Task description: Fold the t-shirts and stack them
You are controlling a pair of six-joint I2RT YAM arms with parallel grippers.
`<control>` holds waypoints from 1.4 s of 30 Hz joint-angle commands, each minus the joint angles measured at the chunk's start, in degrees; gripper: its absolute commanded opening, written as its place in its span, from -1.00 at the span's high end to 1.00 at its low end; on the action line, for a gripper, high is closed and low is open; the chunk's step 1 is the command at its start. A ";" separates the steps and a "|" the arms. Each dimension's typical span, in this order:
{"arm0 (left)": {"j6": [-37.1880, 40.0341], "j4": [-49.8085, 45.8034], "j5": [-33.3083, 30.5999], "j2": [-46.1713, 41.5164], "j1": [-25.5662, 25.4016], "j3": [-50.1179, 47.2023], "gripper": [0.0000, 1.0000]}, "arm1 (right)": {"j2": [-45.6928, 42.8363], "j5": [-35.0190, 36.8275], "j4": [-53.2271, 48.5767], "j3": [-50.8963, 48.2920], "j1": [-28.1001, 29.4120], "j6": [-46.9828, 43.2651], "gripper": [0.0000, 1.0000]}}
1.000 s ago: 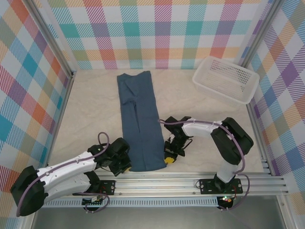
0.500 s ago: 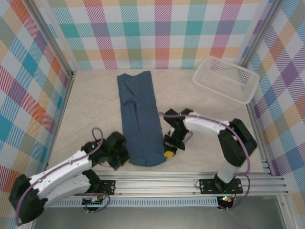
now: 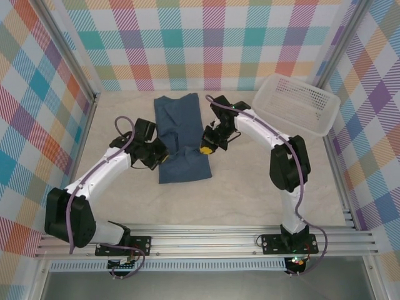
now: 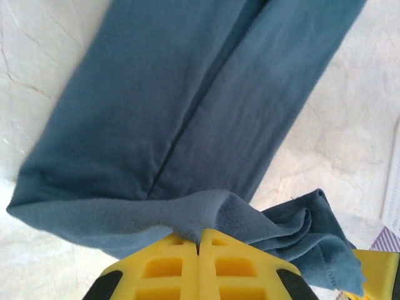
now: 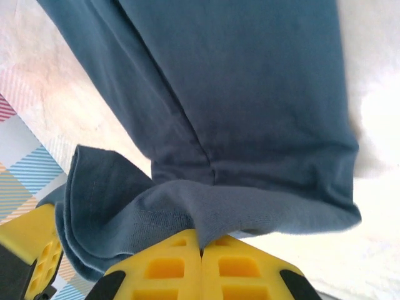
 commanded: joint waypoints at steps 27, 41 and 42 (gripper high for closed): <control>12.71 1.76 -0.50 24.48 9.39 20.16 0.22 | 25.07 -2.32 -3.03 33.43 -8.09 -6.97 0.13; -1.77 5.86 4.70 0.01 4.02 -14.19 0.10 | -6.67 -1.67 14.19 -18.04 -4.92 -4.27 0.05; -3.74 6.97 5.04 -0.82 4.11 -16.18 0.08 | -7.60 -2.74 16.36 -20.59 -4.34 -3.14 0.05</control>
